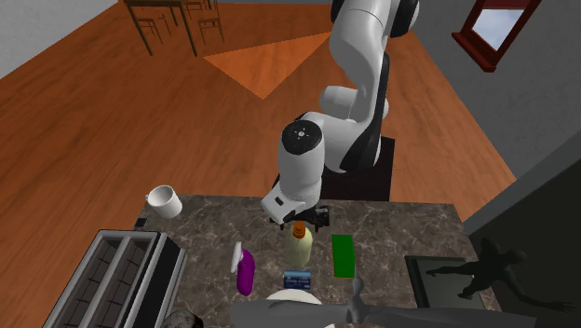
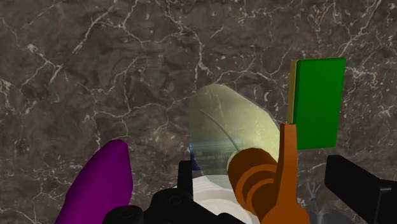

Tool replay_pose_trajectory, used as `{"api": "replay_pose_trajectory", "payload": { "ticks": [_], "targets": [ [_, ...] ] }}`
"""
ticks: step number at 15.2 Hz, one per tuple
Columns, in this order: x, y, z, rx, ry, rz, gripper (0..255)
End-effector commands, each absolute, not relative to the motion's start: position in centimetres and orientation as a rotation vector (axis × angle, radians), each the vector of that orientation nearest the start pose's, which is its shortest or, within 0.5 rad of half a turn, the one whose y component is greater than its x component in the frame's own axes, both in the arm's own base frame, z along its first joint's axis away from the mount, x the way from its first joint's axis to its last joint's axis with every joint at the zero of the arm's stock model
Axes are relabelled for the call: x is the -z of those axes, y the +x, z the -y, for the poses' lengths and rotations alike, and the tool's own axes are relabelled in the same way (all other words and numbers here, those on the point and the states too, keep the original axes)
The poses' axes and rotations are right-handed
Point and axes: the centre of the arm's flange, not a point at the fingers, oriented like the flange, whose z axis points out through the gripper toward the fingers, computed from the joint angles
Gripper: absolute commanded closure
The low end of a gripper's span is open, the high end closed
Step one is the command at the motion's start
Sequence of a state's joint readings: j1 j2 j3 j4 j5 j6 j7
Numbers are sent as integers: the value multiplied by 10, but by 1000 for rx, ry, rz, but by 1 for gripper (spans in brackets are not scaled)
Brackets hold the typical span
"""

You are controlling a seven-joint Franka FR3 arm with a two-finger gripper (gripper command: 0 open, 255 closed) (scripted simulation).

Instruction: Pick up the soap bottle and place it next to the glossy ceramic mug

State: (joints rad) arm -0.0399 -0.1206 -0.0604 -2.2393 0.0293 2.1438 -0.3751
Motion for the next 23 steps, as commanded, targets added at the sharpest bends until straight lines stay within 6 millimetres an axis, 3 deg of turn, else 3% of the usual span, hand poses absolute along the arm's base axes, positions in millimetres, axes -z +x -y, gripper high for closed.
{"api": "replay_pose_trajectory", "payload": {
  "ticks": [1,2,11,23],
  "targets": [
    [-422,503,50,49,-3090,403,0],
    [-422,503,50,49,-3090,403,255],
    [-422,503,50,49,-3090,403,255],
    [-486,503,50,49,-3090,403,255]
  ]
}}
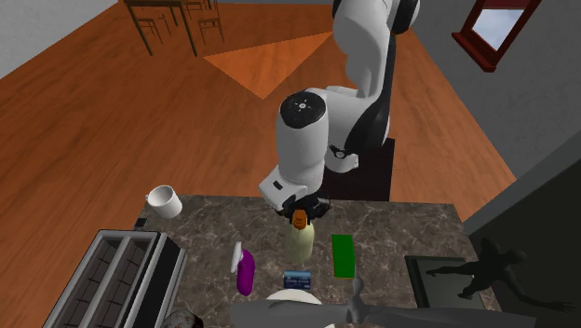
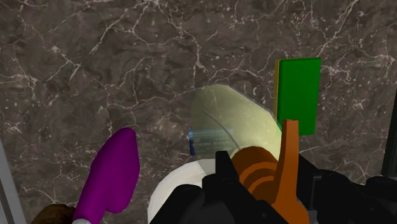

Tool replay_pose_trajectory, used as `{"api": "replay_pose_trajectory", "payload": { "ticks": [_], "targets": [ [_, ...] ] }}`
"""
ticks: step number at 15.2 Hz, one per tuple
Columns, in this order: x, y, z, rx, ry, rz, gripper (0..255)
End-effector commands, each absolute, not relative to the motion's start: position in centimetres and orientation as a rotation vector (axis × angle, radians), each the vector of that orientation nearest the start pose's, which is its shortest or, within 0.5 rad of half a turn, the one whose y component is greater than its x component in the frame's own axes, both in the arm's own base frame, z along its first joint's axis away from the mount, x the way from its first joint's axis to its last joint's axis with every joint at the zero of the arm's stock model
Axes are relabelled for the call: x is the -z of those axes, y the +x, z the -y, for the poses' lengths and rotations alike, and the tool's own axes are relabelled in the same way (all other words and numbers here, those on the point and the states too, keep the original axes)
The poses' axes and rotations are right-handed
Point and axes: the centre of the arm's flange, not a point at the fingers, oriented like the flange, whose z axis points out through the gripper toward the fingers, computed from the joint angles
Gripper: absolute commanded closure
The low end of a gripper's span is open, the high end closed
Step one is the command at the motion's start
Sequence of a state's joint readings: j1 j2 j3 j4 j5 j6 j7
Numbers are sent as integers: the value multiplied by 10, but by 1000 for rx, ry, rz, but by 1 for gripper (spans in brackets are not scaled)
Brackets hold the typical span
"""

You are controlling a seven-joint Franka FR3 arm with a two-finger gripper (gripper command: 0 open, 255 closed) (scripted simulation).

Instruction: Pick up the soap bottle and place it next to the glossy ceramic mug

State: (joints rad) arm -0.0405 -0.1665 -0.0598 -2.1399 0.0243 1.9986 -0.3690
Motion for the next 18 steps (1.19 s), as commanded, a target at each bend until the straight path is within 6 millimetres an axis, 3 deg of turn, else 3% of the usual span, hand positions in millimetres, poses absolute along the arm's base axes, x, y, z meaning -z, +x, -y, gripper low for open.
{"api": "replay_pose_trajectory", "payload": {
  "ticks": [1,18],
  "targets": [
    [-491,503,50,49,-3090,403,255],
    [-581,503,50,49,-3090,403,255]
  ]
}}
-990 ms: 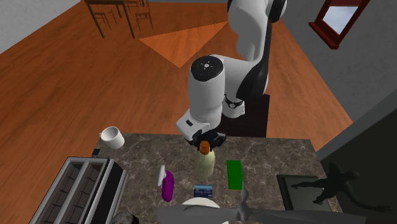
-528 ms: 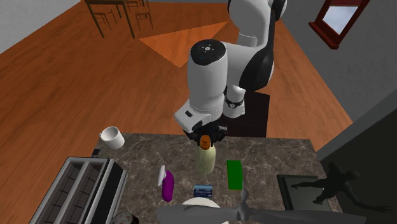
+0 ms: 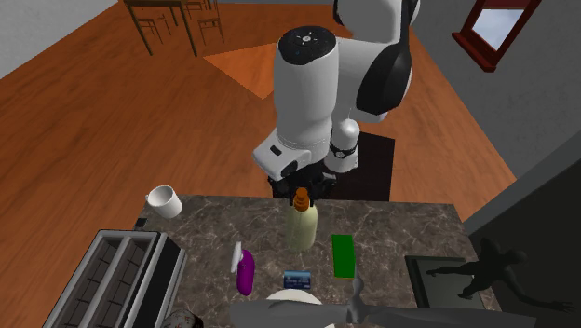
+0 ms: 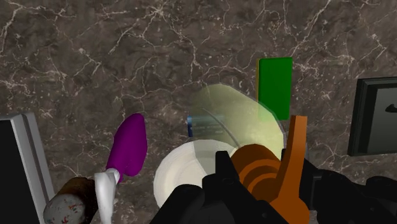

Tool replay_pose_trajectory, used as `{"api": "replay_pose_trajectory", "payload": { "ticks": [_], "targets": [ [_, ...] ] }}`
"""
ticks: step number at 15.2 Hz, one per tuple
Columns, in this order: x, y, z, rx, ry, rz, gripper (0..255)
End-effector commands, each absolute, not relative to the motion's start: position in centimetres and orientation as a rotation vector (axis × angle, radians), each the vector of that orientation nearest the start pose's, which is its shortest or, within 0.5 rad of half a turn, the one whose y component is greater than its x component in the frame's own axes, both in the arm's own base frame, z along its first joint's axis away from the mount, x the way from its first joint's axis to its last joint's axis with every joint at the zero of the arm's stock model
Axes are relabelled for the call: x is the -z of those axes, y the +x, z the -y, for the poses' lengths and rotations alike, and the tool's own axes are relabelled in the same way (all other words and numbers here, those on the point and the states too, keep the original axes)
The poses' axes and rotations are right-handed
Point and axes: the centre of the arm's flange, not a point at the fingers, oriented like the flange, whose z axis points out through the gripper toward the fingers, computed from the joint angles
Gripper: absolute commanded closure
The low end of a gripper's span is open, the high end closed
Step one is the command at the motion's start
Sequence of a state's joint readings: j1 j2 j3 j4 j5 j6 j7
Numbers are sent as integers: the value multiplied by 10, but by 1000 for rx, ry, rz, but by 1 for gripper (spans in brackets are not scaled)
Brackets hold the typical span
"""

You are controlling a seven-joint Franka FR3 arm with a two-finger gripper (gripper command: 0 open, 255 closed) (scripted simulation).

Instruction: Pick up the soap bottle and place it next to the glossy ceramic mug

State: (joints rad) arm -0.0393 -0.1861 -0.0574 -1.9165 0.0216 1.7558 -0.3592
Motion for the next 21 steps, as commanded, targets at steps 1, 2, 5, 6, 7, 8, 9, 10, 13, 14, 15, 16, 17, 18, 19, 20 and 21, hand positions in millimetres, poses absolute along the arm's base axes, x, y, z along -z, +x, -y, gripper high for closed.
{"api": "replay_pose_trajectory", "payload": {
  "ticks": [1,2,5,6,7,8,9,10,13,14,15,16,17,18,19,20,21],
  "targets": [
    [-586,503,50,49,-3090,403,255],
    [-591,503,50,49,-3090,403,255],
    [-607,503,50,49,-3090,403,255],
    [-612,503,50,49,-3090,403,255],
    [-617,503,50,49,-3090,403,255],
    [-623,503,50,49,-3090,403,255],
    [-628,503,50,49,-3090,403,255],
    [-633,503,50,49,-3090,403,255],
    [-649,503,50,49,-3090,403,255],
    [-654,503,50,49,-3090,403,255],
    [-660,503,50,49,-3090,403,255],
    [-665,503,50,49,-3090,403,255],
    [-670,503,50,49,-3090,403,255],
    [-676,503,50,49,-3090,403,255],
    [-681,503,50,49,-3090,403,255],
    [-686,503,50,49,-3090,403,255],
    [-691,503,50,49,-3090,403,255]
  ]
}}
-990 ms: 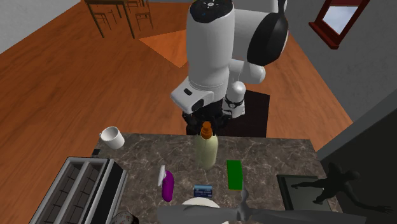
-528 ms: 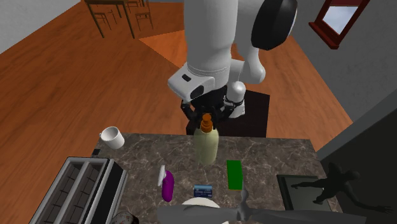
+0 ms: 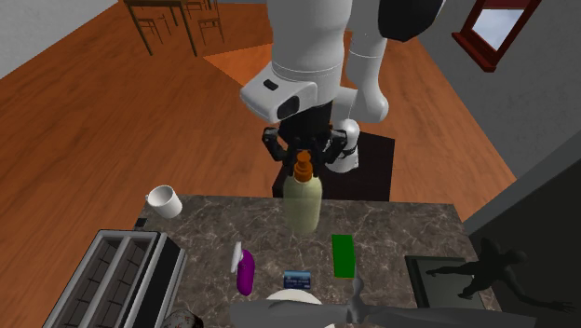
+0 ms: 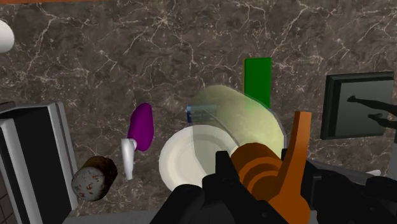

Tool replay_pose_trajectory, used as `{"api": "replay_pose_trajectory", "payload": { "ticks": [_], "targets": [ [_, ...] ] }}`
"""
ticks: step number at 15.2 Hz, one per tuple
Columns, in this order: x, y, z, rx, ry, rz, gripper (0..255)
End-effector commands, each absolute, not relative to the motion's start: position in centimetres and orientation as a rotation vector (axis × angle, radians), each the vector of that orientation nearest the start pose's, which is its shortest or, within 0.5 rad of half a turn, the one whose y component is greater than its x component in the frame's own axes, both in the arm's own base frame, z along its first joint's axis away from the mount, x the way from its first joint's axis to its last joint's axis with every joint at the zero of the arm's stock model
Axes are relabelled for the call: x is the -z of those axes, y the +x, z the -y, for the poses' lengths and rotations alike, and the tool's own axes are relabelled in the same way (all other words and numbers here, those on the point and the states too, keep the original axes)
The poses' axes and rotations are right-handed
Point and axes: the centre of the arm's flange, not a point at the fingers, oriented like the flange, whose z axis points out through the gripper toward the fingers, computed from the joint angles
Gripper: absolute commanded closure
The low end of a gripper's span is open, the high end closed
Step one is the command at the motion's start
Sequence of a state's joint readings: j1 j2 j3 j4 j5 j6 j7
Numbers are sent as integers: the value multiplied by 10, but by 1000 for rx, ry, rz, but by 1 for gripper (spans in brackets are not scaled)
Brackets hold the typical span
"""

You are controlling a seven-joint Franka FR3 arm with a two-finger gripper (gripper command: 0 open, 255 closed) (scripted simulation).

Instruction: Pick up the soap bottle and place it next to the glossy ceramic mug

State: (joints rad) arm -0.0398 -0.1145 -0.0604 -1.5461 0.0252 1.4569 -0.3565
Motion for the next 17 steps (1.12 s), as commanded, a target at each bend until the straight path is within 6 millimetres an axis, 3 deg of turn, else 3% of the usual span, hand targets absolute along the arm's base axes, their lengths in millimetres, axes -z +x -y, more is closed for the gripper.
{"api": "replay_pose_trajectory", "payload": {
  "ticks": [1,8,17],
  "targets": [
    [-697,503,50,49,-3090,403,255],
    [-730,503,50,49,-3090,403,255],
    [-689,498,161,49,-3090,403,255]
  ]
}}
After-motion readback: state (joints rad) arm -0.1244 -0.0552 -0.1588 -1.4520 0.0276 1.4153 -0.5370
